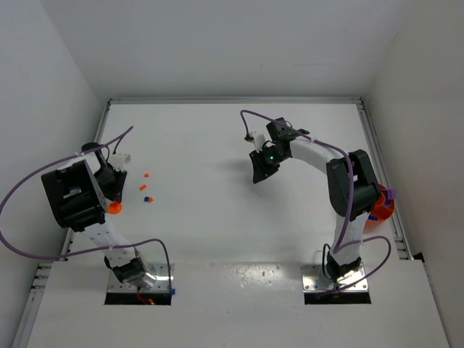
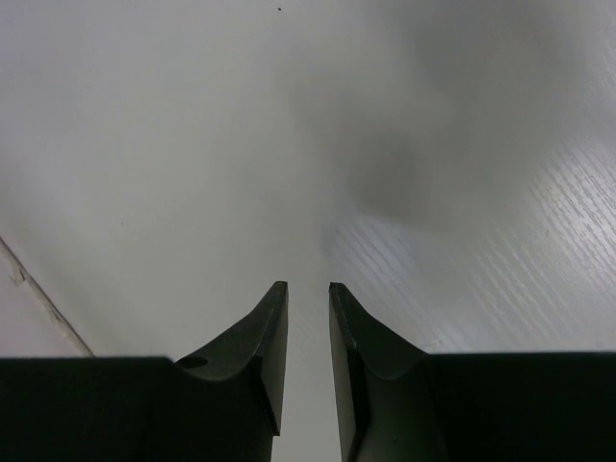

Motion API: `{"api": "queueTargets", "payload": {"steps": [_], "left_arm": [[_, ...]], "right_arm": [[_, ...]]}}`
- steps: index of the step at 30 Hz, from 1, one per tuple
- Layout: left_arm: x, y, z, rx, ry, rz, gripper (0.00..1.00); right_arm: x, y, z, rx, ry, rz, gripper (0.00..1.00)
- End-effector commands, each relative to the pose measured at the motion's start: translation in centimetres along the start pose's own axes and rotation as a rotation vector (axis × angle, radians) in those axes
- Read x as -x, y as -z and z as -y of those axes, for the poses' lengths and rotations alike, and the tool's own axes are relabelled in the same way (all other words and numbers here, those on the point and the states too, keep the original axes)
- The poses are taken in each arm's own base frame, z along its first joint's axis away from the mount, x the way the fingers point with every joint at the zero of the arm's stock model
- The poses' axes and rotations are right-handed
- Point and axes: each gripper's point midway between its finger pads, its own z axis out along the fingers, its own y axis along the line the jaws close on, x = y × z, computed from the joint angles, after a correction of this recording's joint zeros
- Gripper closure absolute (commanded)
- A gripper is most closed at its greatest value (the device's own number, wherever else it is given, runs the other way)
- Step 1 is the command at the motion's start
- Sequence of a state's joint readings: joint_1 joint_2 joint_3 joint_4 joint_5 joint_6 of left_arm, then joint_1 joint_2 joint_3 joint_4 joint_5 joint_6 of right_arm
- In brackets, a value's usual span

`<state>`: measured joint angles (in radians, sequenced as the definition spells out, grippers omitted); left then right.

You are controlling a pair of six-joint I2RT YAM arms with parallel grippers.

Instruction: Sort the legos into containers by color

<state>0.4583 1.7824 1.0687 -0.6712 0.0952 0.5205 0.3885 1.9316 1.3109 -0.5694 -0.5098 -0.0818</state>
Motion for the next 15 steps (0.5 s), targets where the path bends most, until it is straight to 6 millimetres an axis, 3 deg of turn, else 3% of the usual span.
{"api": "queueTargets", "payload": {"steps": [1,10,15], "left_arm": [[0.6,-1.2,0.3,-0.03,-0.021,0.015,0.64],[0.7,-1.8,1.1,-0.067,-0.028,0.015,0.7],[1.2,-1.3,2.3,-0.118,-0.045,0.036,0.83]], "right_arm": [[1.7,0.2,-0.4,0.02,0.018,0.039,0.76],[1.7,0.1,-0.6,0.015,0.026,0.034,0.76],[1.5,0.3,-0.7,0.015,0.026,0.035,0.76]]}}
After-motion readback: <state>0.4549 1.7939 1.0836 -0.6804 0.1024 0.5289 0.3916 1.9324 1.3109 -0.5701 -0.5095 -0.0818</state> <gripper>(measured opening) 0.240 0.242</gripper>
